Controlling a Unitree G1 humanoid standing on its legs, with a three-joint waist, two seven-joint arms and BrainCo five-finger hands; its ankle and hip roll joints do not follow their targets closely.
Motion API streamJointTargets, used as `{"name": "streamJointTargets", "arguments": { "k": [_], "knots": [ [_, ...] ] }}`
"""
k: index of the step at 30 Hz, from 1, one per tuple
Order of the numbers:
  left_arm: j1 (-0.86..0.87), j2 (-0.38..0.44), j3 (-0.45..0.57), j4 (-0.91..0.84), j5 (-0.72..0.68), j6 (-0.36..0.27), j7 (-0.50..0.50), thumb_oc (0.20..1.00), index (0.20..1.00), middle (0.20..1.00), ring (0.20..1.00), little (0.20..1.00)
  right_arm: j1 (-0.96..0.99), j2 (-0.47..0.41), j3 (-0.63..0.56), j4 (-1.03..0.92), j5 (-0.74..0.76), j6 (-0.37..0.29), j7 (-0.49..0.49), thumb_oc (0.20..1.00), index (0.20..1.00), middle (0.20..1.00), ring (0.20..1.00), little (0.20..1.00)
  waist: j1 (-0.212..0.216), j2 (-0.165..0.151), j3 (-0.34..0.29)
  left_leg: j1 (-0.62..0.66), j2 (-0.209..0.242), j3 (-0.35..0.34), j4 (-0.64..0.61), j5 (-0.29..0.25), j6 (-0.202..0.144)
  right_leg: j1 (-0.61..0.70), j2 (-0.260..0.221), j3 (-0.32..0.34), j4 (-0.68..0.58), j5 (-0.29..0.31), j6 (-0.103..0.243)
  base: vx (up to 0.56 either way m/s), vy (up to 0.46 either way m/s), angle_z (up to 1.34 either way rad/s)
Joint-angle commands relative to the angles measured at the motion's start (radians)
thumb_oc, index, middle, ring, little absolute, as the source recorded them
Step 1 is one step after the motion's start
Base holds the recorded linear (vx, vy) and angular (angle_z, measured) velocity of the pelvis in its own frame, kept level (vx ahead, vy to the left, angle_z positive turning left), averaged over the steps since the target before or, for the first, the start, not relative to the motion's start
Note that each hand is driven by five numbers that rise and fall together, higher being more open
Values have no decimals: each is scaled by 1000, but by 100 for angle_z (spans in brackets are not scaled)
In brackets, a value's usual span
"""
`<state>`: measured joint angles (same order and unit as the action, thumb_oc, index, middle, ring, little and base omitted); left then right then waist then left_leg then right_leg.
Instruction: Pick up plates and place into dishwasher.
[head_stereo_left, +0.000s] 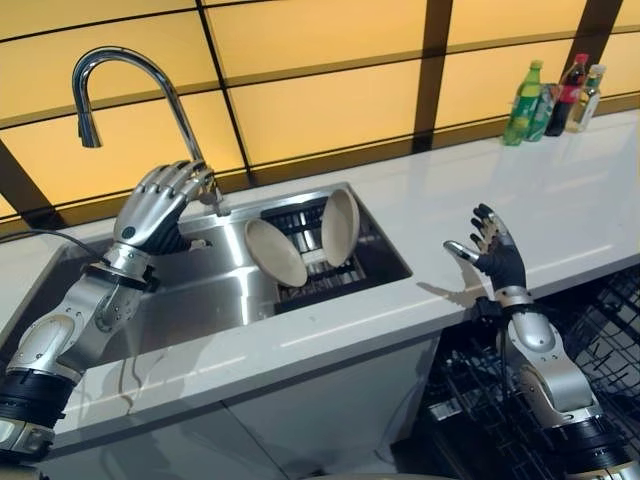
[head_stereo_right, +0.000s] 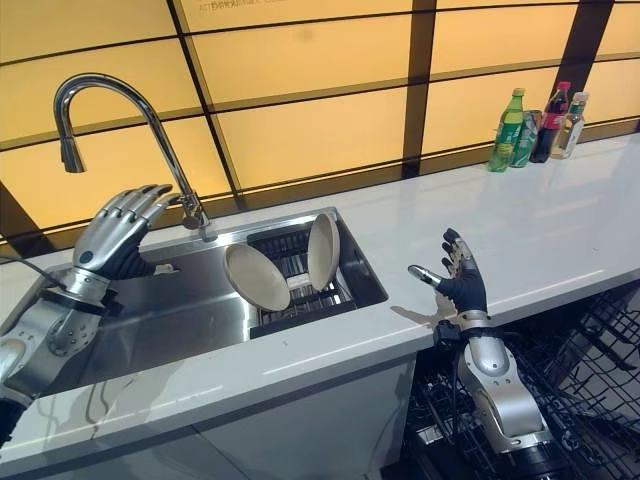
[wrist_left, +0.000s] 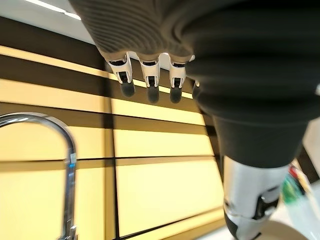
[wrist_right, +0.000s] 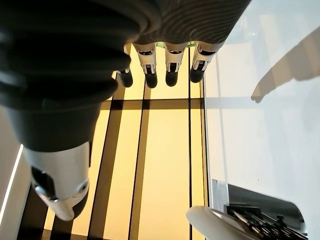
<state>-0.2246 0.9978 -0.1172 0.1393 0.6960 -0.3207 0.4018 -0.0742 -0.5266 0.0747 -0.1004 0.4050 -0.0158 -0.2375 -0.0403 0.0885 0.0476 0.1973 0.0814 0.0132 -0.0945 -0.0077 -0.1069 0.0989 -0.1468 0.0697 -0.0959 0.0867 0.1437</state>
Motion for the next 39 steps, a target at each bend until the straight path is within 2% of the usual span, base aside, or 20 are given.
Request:
{"name": "streamJointTargets", "arguments": {
  "k": [1, 11, 20, 29, 33, 37, 39],
  "knots": [
    [-109, 60, -26, 26, 40, -1, 53, 1000, 1000, 1000, 1000, 1000, -25, -42, -18, -31, 17, -57, 1, 1000, 1000, 1000, 1000, 1000, -21, -30, 4, -52, -92, 2, 39, -32, 81, -37, 3, -23, 68, -40, -12, 43, 53, -7],
    [-104, 60, -67, 50, 173, 23, 90, 1000, 1000, 1000, 1000, 1000, -42, -90, -29, -10, 23, -57, 35, 1000, 1000, 1000, 1000, 1000, -45, -13, 75, -82, -111, 7, 60, -40, 89, -86, -14, 8, 103, -41, 3, 48, 95, -7],
    [-126, 35, -124, 109, 209, 77, 99, 1000, 1000, 1000, 1000, 1000, -55, -114, -32, -7, 4, -41, 43, 1000, 1000, 1000, 1000, 1000, -62, 2, 125, -108, -135, 15, 82, -39, 99, -115, -30, 30, 127, -33, 20, 37, 99, -4],
    [-121, 11, -157, 143, 273, 113, 100, 1000, 1000, 1000, 1000, 1000, -33, -130, -43, -11, -1, -38, 59, 1000, 1000, 1000, 1000, 1000, -75, 10, 145, -116, -154, 22, 100, -41, 106, -119, -44, 46, 138, -30, 34, 42, 66, -3],
    [-103, 4, -153, 141, 292, 129, 122, 1000, 1000, 1000, 1000, 1000, -12, -129, -51, -14, -7, -40, 67, 1000, 1000, 1000, 1000, 1000, -78, 13, 142, -106, -158, 25, 94, -41, 109, -109, -47, 47, 134, -29, 37, 46, 44, 0],
    [-95, -20, -150, 145, 358, 177, 171, 1000, 1000, 1000, 1000, 1000, 2, -127, -59, -18, -14, -32, 80, 1000, 1000, 1000, 1000, 1000, -85, 16, 139, -98, -161, 28, 91, -40, 109, -104, -51, 47, 135, -28, 39, 40, 48, 0],
    [-96, -27, -152, 145, 380, 176, 171, 1000, 1000, 1000, 1000, 1000, 8, -127, -63, -19, -21, -27, 86, 1000, 1000, 1000, 1000, 1000, -89, 18, 135, -91, -162, 31, 87, -39, 109, -100, -53, 47, 135, -28, 40, 43, 42, -1]
  ]
}}
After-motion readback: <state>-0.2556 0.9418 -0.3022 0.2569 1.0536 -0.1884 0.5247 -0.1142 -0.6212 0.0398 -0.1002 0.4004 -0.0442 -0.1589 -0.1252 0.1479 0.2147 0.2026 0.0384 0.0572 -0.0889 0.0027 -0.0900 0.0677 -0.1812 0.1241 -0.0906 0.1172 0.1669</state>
